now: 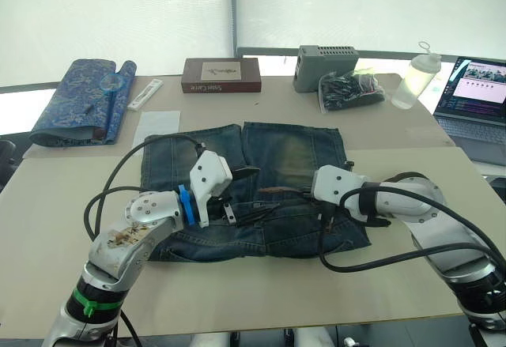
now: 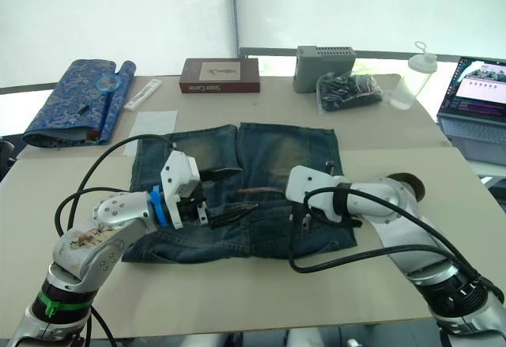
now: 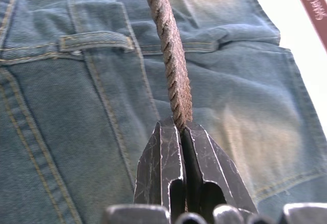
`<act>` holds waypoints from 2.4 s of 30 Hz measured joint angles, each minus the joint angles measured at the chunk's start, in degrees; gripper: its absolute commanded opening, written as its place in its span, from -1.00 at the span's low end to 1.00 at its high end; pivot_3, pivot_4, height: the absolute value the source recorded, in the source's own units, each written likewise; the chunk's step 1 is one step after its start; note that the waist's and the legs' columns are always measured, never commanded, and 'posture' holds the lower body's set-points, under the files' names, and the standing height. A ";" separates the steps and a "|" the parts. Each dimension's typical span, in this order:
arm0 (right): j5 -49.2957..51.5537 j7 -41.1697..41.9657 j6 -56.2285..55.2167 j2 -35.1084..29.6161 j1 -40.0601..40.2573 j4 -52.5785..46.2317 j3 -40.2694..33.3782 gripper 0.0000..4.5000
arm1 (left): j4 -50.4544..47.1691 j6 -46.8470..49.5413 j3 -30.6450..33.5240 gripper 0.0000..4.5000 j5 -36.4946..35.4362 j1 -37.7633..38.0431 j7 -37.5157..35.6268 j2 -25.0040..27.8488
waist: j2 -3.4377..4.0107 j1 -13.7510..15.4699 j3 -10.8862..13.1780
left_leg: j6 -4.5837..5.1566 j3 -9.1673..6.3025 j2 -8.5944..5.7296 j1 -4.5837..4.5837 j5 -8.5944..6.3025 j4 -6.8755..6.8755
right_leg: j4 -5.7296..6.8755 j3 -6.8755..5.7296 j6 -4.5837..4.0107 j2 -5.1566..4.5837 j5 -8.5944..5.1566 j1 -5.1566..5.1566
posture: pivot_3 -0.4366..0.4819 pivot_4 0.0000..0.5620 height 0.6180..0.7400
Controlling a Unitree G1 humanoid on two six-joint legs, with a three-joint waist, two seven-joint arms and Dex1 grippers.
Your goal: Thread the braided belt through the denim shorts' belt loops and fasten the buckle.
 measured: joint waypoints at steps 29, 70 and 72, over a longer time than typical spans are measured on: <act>-1.00 -0.62 6.49 -0.44 2.10 -5.23 0.50 -1.00 | 14.44 -26.83 -4.75 -0.98 15.07 -1.61 -11.10 -1.69 | 0.00 -0.08 0.00 | 0.04 -0.01 0.00 -0.01 -0.02 0.01 | 0.01 -0.03 0.04 -0.01 -0.01 -0.01 | -0.05 -0.47 1.00; 41.13 -8.10 58.90 25.83 14.55 -17.51 -46.00 0.66 | 26.31 -43.24 -4.75 -1.00 19.71 -8.20 -13.45 -8.04 | 0.00 1.26 -0.01 | 0.13 -0.01 0.04 -0.01 -0.06 0.14 | 0.03 -0.02 0.10 0.00 0.06 0.05 | -0.05 -0.47 1.00; 43.07 -12.45 58.90 29.61 13.93 -15.95 -46.24 0.66 | 27.35 -45.86 -4.78 -1.00 20.13 -8.95 -13.36 -8.23 | 0.01 1.23 -0.02 | 0.12 -0.02 0.01 -0.01 -0.05 0.12 | 0.06 -0.01 0.08 0.00 0.07 0.02 | -0.05 -0.47 1.00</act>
